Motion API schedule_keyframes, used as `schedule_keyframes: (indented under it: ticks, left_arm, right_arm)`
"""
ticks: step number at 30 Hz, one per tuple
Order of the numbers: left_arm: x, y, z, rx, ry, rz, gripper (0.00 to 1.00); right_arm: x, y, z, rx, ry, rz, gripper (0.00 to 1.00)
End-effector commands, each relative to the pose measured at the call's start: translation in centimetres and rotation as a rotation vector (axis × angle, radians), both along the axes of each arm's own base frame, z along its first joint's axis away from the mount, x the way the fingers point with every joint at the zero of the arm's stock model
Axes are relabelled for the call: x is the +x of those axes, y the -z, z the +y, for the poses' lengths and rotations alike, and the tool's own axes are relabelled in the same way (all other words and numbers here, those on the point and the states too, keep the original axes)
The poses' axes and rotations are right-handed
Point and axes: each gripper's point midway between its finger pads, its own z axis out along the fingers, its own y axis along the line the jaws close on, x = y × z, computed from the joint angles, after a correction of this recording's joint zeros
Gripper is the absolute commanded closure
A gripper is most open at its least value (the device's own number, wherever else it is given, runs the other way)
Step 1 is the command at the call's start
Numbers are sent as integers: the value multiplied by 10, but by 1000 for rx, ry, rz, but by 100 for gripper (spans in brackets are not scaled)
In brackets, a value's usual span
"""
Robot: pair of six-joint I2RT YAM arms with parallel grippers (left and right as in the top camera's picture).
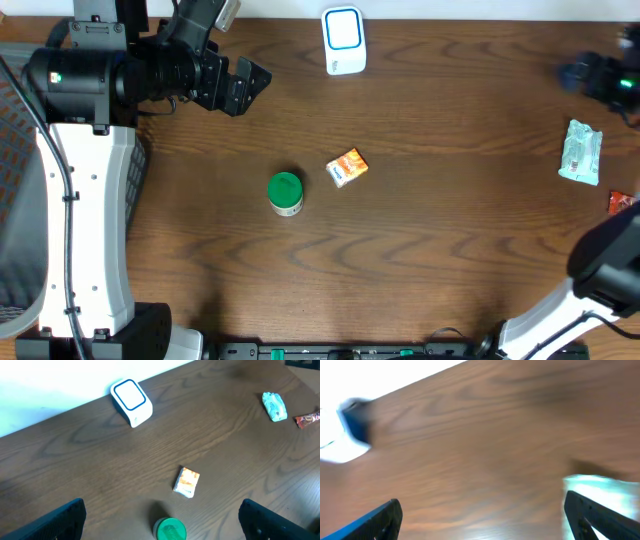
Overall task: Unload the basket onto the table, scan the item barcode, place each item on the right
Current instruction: 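Carry the wipes pack right and drop it on the table, then reach the right gripper to the orange tissue pack and grasp it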
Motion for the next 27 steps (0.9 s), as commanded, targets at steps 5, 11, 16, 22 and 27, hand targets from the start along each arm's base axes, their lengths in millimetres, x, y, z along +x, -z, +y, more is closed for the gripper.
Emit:
schedule_keyframes:
  ticks: [5, 11, 16, 22, 27]
  left_arm:
    - [1, 4, 1, 10, 3, 4, 2]
    - [1, 4, 1, 10, 3, 4, 2]
    - [1, 4, 1, 10, 3, 4, 2]
    - [1, 4, 1, 10, 3, 4, 2]
    - [1, 4, 1, 10, 3, 4, 2]
  right_arm:
    - [-2, 37, 164, 10, -317, 161, 1]
    - [-16, 58, 260, -330, -549, 188, 1]
    - [-39, 72, 323, -494, -721, 179, 1]
    - [-64, 98, 366, -499, -842, 218, 1]
    - [-79, 126, 382, -466, -890, 280, 1]
